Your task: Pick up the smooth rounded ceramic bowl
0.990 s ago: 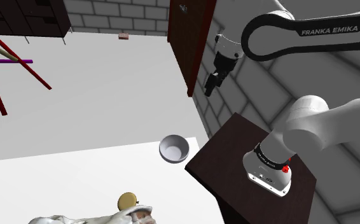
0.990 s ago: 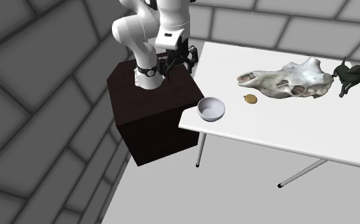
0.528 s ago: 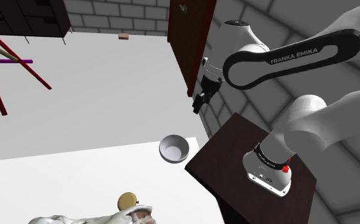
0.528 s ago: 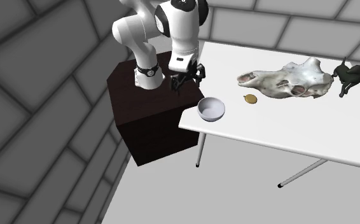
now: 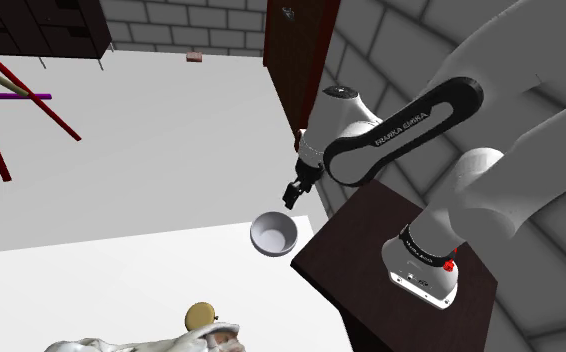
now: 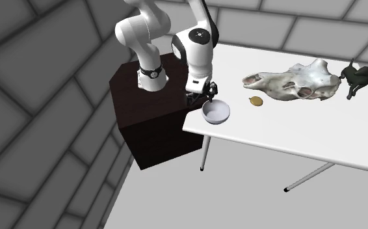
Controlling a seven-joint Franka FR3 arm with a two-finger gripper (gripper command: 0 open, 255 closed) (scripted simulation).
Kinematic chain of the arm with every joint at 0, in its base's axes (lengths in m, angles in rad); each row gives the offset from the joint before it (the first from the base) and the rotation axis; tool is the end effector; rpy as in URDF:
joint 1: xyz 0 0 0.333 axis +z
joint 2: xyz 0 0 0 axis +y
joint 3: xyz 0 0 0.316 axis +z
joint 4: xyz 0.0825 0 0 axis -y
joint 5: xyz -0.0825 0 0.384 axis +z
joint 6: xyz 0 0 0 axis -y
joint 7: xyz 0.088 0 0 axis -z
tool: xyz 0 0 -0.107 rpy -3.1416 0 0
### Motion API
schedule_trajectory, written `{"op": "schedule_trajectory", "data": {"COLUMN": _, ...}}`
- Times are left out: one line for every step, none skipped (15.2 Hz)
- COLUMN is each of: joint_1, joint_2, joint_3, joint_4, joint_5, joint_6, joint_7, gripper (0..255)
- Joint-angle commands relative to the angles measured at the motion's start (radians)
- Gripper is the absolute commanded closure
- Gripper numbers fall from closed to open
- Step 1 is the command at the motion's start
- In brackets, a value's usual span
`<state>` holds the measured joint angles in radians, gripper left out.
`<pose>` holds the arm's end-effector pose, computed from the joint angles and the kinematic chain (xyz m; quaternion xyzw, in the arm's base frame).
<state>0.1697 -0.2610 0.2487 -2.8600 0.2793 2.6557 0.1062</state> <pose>0.3345 0.1326 0.2688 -0.9985 -0.0310 -0.0179 0.0425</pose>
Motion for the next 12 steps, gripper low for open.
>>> {"op": "schedule_trajectory", "data": {"joint_1": 0.012, "joint_2": 0.100, "joint_3": 0.015, "joint_4": 0.007, "joint_5": 0.017, "joint_6": 0.098, "joint_7": 0.007, "gripper": 0}}
{"op": "schedule_trajectory", "data": {"joint_1": 0.017, "joint_2": 0.152, "joint_3": 0.023, "joint_4": 0.016, "joint_5": 0.023, "joint_6": 0.143, "joint_7": 0.013, "gripper": 0}}
{"op": "schedule_trajectory", "data": {"joint_1": 0.022, "joint_2": 0.205, "joint_3": 0.031, "joint_4": 0.025, "joint_5": 0.026, "joint_6": 0.188, "joint_7": 0.020, "gripper": 0}}
{"op": "schedule_trajectory", "data": {"joint_1": 0.023, "joint_2": 0.210, "joint_3": 0.032, "joint_4": 0.027, "joint_5": 0.026, "joint_6": 0.193, "joint_7": 0.020, "gripper": 0}}
{"op": "schedule_trajectory", "data": {"joint_1": 0.023, "joint_2": 0.231, "joint_3": 0.032, "joint_4": 0.028, "joint_5": 0.026, "joint_6": 0.212, "joint_7": 0.019, "gripper": 0}}
{"op": "schedule_trajectory", "data": {"joint_1": 0.023, "joint_2": 0.252, "joint_3": 0.032, "joint_4": 0.029, "joint_5": 0.026, "joint_6": 0.231, "joint_7": 0.017, "gripper": 0}}
{"op": "schedule_trajectory", "data": {"joint_1": 0.022, "joint_2": 0.272, "joint_3": 0.032, "joint_4": 0.030, "joint_5": 0.025, "joint_6": 0.251, "joint_7": 0.016, "gripper": 0}}
{"op": "schedule_trajectory", "data": {"joint_1": 0.022, "joint_2": 0.293, "joint_3": 0.032, "joint_4": 0.032, "joint_5": 0.025, "joint_6": 0.270, "joint_7": 0.015, "gripper": 0}}
{"op": "schedule_trajectory", "data": {"joint_1": 0.022, "joint_2": 0.314, "joint_3": 0.032, "joint_4": 0.034, "joint_5": 0.023, "joint_6": 0.289, "joint_7": 0.014, "gripper": 0}}
{"op": "schedule_trajectory", "data": {"joint_1": 0.023, "joint_2": 0.336, "joint_3": 0.031, "joint_4": 0.037, "joint_5": 0.022, "joint_6": 0.308, "joint_7": 0.013, "gripper": 0}}
{"op": "schedule_trajectory", "data": {"joint_1": 0.023, "joint_2": 0.370, "joint_3": 0.029, "joint_4": 0.041, "joint_5": 0.020, "joint_6": 0.337, "joint_7": 0.011, "gripper": 0}}
{"op": "schedule_trajectory", "data": {"joint_1": 0.023, "joint_2": 0.370, "joint_3": 0.029, "joint_4": 0.041, "joint_5": 0.020, "joint_6": 0.337, "joint_7": 0.011, "gripper": 0}}
